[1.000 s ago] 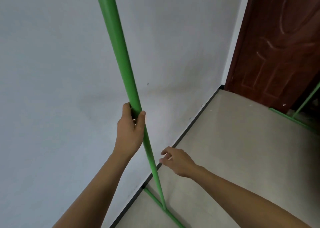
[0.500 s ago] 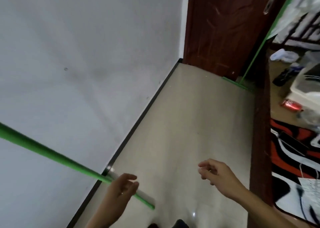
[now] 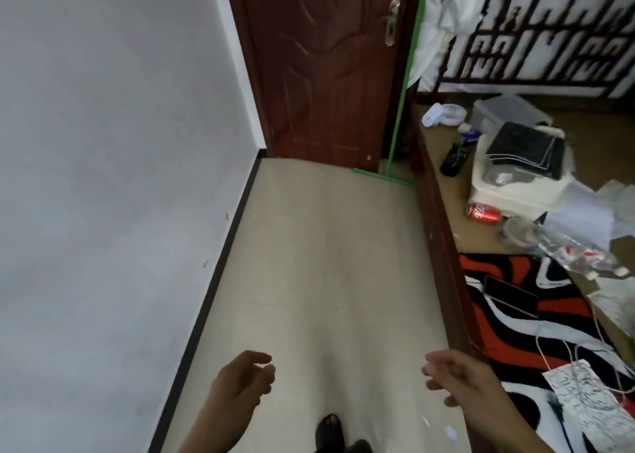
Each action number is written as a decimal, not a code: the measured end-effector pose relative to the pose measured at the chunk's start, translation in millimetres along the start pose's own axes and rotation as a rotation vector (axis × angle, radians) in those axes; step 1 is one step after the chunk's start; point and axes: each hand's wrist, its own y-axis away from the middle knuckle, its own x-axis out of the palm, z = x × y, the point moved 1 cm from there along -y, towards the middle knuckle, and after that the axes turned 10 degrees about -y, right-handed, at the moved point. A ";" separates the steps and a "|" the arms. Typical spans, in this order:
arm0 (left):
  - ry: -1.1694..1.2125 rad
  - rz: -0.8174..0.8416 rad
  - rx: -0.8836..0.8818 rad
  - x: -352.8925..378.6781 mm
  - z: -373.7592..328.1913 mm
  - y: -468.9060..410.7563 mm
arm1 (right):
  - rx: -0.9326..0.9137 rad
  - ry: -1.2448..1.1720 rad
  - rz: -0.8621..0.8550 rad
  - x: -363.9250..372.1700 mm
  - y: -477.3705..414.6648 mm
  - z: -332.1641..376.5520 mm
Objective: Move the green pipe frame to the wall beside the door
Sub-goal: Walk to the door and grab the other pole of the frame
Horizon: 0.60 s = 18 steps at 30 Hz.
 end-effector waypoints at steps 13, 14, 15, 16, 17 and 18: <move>-0.085 0.088 0.126 2.7 -192.3 -224.4 | 0.030 -0.156 -0.177 -55.9 -192.3 116.8; -0.077 0.090 0.116 9.1 -207.1 -242.4 | 0.020 -0.157 -0.183 -63.8 -213.7 125.2; -0.065 0.089 0.109 15.6 -222.1 -260.9 | 0.013 -0.158 -0.189 -72.8 -235.9 133.8; -0.058 0.086 0.108 21.6 -238.9 -279.3 | 0.009 -0.160 -0.191 -82.6 -258.3 144.2; -0.055 0.084 0.111 27.1 -256.3 -296.2 | 0.010 -0.160 -0.190 -92.4 -279.9 155.1; -0.054 0.083 0.118 32.3 -275.0 -310.5 | 0.008 -0.161 -0.183 -102.0 -300.3 168.1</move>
